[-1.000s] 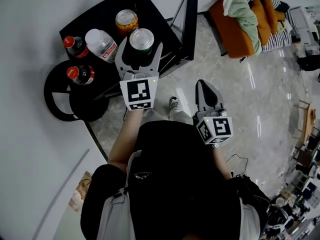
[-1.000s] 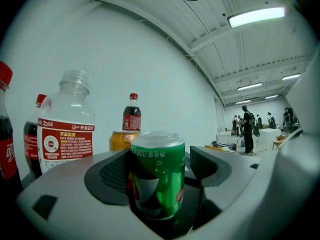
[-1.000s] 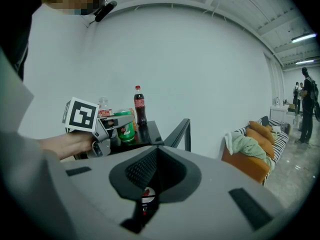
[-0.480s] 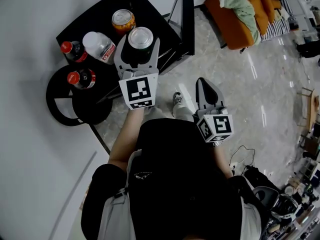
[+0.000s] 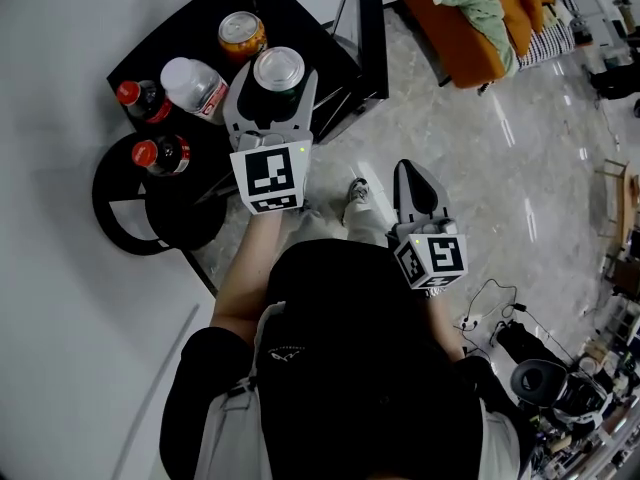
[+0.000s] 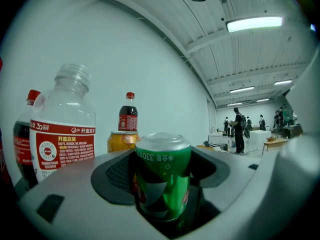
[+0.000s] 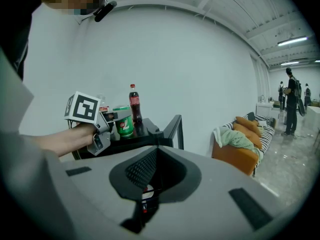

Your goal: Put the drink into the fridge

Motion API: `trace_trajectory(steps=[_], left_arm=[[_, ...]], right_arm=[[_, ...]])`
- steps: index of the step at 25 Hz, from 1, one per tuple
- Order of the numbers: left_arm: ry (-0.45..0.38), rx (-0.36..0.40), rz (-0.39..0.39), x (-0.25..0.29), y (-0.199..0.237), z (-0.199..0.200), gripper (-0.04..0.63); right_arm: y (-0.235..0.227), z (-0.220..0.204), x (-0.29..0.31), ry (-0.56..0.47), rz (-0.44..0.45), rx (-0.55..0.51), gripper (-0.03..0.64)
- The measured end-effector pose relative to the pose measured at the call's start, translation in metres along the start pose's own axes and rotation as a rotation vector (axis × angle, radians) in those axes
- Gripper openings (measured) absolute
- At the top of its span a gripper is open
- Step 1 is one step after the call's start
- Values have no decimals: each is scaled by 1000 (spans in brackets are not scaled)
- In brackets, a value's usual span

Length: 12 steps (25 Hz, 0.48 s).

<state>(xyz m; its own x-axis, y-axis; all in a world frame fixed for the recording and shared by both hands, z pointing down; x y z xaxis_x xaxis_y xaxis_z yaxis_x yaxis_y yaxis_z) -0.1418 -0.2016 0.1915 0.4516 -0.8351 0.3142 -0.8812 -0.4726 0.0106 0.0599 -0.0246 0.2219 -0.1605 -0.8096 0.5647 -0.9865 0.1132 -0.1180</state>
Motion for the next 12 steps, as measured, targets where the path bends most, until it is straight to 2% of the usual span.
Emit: trace_trajectory(steps=[8,12], left_arm=[[-19,-26,-37,-13,-9,2,336],[-37,2,-45,-27,-30,7,336]], right_arm=[[-13,-11,-11,9,14,-11,14],[-30,-16,-23,2,33,-18,14]])
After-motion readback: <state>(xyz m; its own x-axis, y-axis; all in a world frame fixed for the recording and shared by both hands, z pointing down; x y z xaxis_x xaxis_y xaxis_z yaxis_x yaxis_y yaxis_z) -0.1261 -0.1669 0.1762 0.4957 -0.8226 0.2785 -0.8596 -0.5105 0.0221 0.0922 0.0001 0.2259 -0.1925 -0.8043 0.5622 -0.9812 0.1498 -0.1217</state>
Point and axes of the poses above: the fingertips, and each gripper's own axes: x forward along the fingers, y to its left, z out of its top, the point moved 7 cm from there along -x, backward along the fingers, and after that the axes turned 14 degrees about y, right-handed, at the moved point
